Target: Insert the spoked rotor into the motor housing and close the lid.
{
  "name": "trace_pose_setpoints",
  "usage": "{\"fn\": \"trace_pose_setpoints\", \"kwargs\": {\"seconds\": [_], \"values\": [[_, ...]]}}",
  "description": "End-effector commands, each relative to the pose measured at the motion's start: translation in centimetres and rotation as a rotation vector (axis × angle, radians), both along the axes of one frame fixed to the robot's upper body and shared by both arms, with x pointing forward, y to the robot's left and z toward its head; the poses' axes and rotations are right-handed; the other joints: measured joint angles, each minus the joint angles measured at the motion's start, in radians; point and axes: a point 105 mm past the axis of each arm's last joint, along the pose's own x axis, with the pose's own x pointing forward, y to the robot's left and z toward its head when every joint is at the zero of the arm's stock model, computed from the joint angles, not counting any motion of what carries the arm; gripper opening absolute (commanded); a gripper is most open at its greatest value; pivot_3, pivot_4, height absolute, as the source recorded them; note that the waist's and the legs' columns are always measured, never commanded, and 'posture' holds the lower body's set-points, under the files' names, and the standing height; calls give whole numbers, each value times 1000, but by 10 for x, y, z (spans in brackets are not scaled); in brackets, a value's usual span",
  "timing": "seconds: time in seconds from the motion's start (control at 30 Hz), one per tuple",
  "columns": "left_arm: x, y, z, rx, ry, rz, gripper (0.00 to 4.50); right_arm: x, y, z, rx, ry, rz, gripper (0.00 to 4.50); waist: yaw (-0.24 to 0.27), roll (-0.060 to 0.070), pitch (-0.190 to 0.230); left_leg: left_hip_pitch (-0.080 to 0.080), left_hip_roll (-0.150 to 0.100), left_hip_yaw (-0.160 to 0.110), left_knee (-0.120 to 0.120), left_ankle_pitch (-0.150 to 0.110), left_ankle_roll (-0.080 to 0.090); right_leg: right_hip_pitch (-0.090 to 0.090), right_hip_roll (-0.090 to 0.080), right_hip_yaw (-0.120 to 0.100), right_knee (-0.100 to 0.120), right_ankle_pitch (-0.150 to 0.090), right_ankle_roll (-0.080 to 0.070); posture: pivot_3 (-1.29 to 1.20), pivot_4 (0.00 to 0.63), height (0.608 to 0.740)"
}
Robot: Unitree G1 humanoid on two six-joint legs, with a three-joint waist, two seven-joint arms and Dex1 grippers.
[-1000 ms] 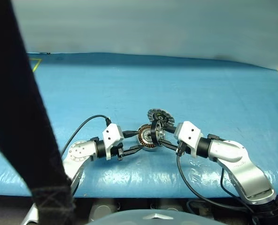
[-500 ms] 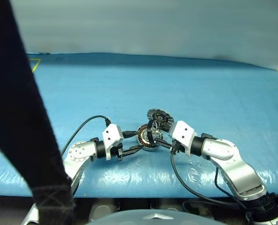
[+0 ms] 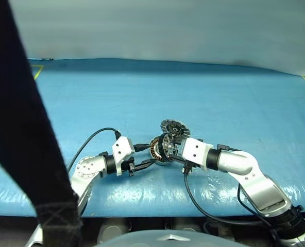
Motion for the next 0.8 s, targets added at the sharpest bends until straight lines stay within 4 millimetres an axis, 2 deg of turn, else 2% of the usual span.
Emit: {"fn": "trace_pose_setpoints", "kwargs": {"seconds": [0.03,0.17,0.37,0.67,0.8], "values": [[3,1,3,-19,-38,4,2542,2,5,2,-22,-33,27,1688,0,0,0,0,0,0,0,0,0,0,0,0,0,0,-1,0,150,740],[2,3,-2,-20,-37,6,2542,3,7,2,-35,-53,42,1688,0,0,0,0,0,0,0,0,0,0,0,0,0,0,-1,0,150,740],[2,7,-11,-18,-30,17,2542,1,10,2,-26,-29,72,3637,2,0,0,0,0,0,0,0,0,0,0,0,0,1,-2,0,150,740],[3,2,-4,-26,-39,16,2542,2,13,9,17,-44,71,3637,2,0,0,-1,-1,0,0,0,0,0,-1,-1,0,1,-2,0,150,740],[2,2,-3,-26,-38,13,2542,1,16,18,108,-28,59,3637,2,0,0,-1,0,0,0,0,0,0,-1,-1,0,1,-2,0,150,740]]}}
